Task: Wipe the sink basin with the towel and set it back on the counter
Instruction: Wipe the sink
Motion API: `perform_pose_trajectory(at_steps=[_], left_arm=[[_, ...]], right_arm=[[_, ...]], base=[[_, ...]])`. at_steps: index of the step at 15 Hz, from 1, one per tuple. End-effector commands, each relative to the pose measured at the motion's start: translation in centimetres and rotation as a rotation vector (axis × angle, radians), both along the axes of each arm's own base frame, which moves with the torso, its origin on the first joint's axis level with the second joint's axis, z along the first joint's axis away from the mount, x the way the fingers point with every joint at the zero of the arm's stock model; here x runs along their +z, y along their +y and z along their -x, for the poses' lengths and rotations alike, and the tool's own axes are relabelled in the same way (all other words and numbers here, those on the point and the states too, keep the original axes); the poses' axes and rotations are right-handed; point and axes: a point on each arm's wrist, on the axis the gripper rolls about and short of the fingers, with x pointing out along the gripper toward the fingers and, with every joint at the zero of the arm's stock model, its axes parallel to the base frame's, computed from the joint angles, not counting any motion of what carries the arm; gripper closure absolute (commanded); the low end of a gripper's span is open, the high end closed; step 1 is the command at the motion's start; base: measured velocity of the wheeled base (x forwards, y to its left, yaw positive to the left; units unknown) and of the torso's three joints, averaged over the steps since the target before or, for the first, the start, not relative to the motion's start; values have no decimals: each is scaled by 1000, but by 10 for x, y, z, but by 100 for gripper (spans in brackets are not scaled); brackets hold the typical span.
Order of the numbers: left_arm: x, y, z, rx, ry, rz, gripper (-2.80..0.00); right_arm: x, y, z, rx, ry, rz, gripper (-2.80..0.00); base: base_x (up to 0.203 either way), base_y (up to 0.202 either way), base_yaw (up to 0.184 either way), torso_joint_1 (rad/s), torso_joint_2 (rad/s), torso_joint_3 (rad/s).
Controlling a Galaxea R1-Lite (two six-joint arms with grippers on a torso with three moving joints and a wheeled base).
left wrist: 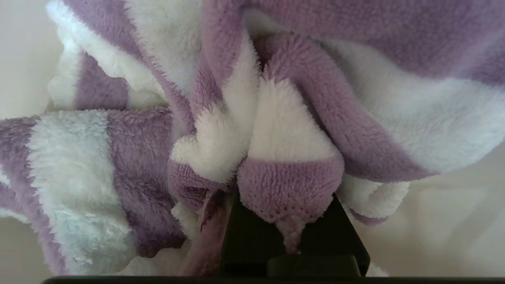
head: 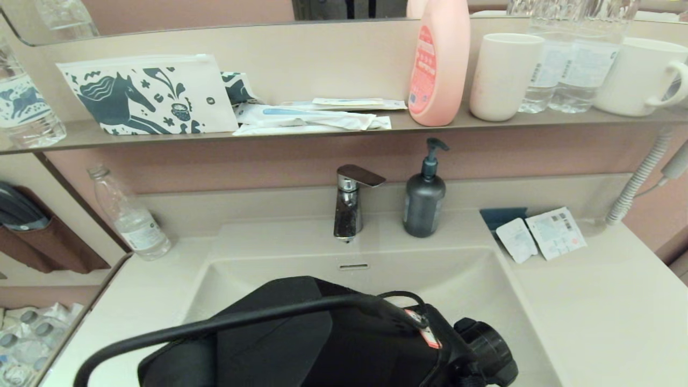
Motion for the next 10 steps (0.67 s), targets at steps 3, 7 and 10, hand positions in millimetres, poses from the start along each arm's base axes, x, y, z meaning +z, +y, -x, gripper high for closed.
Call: perform_pose_trajectory(at_steps=[3,7,10], left_arm=[[16,33,-3,48,17,-39,0],[17,73,-4,103,49,-118,0],[20,95,-4,113,64,-152,0]], right_arm=[[0,0,0,1,2,1,0],[0,0,0,1,1,1,0],[0,0,0,1,2,0,0]], base=[[0,0,0,0,0,0],[0,0,0,0,0,0],[0,0,0,0,0,0]])
